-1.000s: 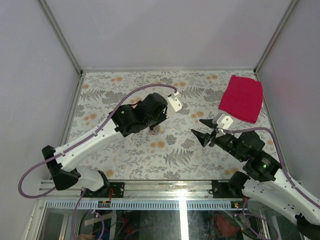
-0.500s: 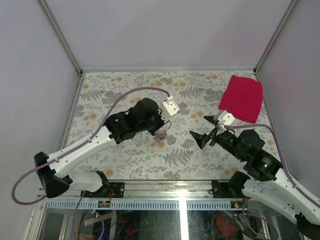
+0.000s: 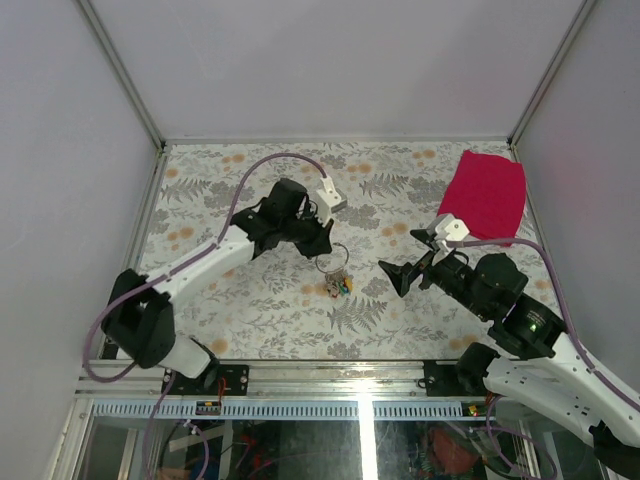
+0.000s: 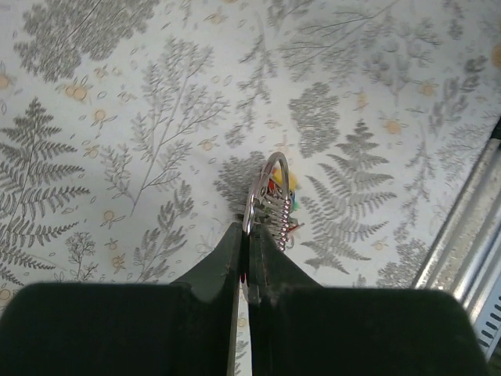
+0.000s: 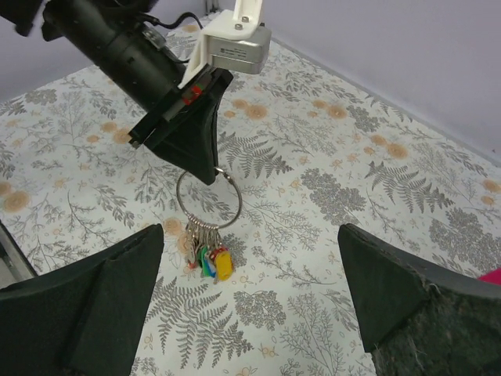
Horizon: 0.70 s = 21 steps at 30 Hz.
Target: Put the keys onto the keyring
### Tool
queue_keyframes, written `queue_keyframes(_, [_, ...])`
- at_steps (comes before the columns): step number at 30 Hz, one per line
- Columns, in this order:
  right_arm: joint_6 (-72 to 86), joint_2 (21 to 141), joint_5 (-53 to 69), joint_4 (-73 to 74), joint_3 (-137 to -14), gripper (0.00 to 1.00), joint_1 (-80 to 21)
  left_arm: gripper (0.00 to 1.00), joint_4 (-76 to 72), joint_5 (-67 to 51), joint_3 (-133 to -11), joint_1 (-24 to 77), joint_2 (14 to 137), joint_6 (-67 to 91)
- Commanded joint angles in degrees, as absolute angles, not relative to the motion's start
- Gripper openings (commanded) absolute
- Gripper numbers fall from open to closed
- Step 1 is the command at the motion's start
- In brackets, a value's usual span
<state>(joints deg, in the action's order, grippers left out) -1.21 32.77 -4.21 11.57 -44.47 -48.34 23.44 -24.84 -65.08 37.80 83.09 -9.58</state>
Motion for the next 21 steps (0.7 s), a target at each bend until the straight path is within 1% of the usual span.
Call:
queue_keyframes(1, [-0.1, 32.8, -8.3, 11.2, -44.2, 0.99, -48.5, 0.00, 16.3, -32.6, -65.5, 31.3, 87.9, -8.6])
queue_keyframes(6, [0.8, 32.9, -10.9, 10.6, -41.9, 0.99, -48.5, 0.00, 13.8, -32.9, -66.6, 25.4, 92.9, -7.6])
queue_keyframes(12, [1.6, 34.3, -9.1, 11.0, -40.6, 0.99, -48.5, 0.00, 13.4, -32.3, -70.1, 21.3, 98.3, -9.6])
queue_keyframes(14, [3.8, 35.0, -10.7, 11.3, -41.0, 0.99, -48.5, 0.03, 12.3, -32.3, -70.6, 20.0, 99.8, -9.6])
queue_keyframes(17, [6.9, 36.4, -12.2, 13.0, -42.1, 0.99, -48.5, 0.05, 10.2, -32.8, -71.1, 18.2, 101.6, -8.9])
queue_keyframes(21, [9.3, 37.4, -9.8, 15.1, -43.3, 0.99, -48.5, 0.12, 8.4, -32.8, -72.5, 16.5, 103.7, -8.6])
